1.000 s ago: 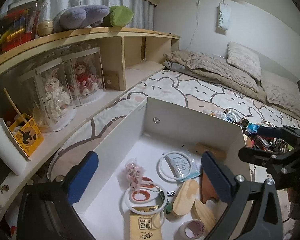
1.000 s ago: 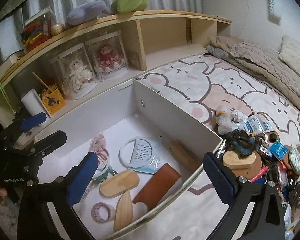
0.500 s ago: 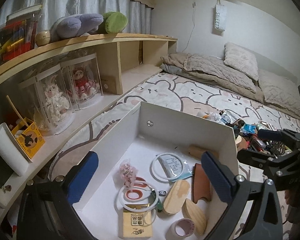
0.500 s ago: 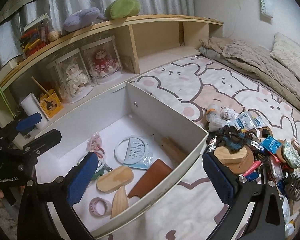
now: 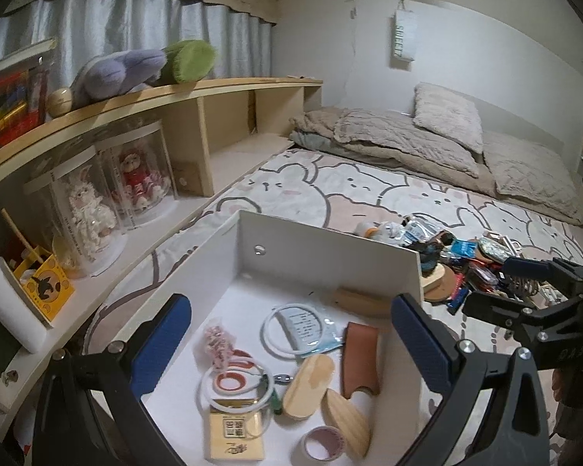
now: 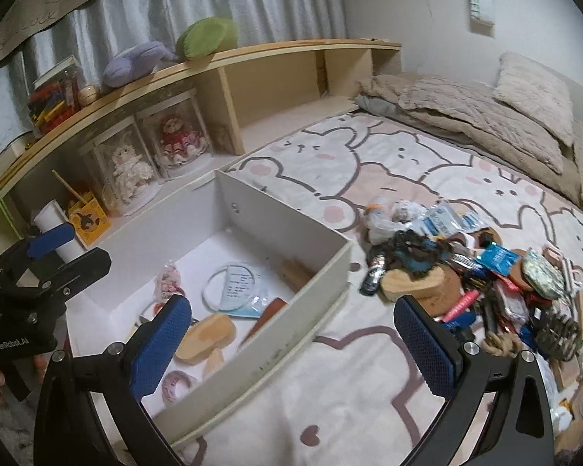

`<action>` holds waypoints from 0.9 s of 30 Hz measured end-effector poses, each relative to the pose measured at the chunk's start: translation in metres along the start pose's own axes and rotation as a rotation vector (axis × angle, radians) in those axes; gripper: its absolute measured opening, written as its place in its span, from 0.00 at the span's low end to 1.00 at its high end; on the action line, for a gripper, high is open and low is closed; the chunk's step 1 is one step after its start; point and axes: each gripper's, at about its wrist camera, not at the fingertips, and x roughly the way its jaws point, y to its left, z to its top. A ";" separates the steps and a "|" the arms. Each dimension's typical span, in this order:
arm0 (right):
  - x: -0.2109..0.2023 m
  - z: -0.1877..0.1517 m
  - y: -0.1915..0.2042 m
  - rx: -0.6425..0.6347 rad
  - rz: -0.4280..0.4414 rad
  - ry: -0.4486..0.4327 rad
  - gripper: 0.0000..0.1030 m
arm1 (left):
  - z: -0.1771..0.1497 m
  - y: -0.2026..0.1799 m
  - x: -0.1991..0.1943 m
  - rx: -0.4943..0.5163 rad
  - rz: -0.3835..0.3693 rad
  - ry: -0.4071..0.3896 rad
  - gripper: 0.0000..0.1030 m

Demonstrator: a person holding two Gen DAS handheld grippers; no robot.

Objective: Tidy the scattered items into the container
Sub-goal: 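Withdraw both tools from the box toward the pile of items on the bed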

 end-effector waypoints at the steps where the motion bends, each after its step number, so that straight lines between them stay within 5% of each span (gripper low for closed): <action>1: -0.003 -0.001 -0.002 0.000 -0.013 -0.003 1.00 | 0.000 -0.003 0.000 0.003 -0.007 -0.001 1.00; 27: -0.110 -0.055 -0.102 0.161 -0.266 -0.109 1.00 | 0.008 -0.105 -0.006 0.110 -0.208 -0.043 1.00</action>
